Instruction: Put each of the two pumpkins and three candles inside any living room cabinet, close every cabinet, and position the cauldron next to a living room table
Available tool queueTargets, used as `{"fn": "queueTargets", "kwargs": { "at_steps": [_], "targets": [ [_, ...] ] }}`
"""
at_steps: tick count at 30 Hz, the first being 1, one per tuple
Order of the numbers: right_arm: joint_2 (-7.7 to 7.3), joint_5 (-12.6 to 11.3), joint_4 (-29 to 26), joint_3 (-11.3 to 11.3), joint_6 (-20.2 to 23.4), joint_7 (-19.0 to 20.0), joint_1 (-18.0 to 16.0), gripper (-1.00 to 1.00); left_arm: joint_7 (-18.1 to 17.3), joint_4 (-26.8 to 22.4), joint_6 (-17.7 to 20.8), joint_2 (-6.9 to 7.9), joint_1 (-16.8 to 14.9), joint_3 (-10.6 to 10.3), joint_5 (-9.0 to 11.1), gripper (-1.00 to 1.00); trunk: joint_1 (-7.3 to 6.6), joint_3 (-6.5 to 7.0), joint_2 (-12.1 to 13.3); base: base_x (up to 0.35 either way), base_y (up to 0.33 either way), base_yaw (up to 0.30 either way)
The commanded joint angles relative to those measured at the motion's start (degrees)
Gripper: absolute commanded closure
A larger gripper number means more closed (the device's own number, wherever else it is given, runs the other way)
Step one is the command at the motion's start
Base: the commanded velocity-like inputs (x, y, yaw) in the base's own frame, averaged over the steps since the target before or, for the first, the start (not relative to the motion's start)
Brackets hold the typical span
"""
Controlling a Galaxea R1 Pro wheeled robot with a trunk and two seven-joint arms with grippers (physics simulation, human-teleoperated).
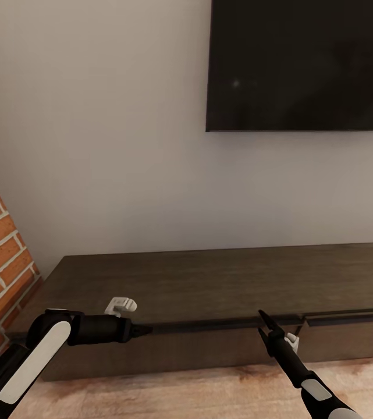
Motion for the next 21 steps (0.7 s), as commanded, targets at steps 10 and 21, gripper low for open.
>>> {"fn": "queueTargets", "kwargs": {
  "at_steps": [10, 21],
  "targets": [
    [-0.02, -0.51, 0.03, 0.08, 0.54, 0.1, -0.03, -1.0, -0.59, -0.01, 0.09, 0.03, -0.04, -0.03, -0.63, -1.0, -0.01, -0.05, -0.02, 0.004, 0.001, 0.0],
    [-0.02, -0.48, 0.03, 0.09, 0.54, 0.05, -0.03, -1.0, -0.59, -0.01, 0.09, 0.03, -0.04, -0.03, -0.62, -1.0, -0.01, -0.05, -0.02, 0.0, 0.0, 0.0]
  ]
}}
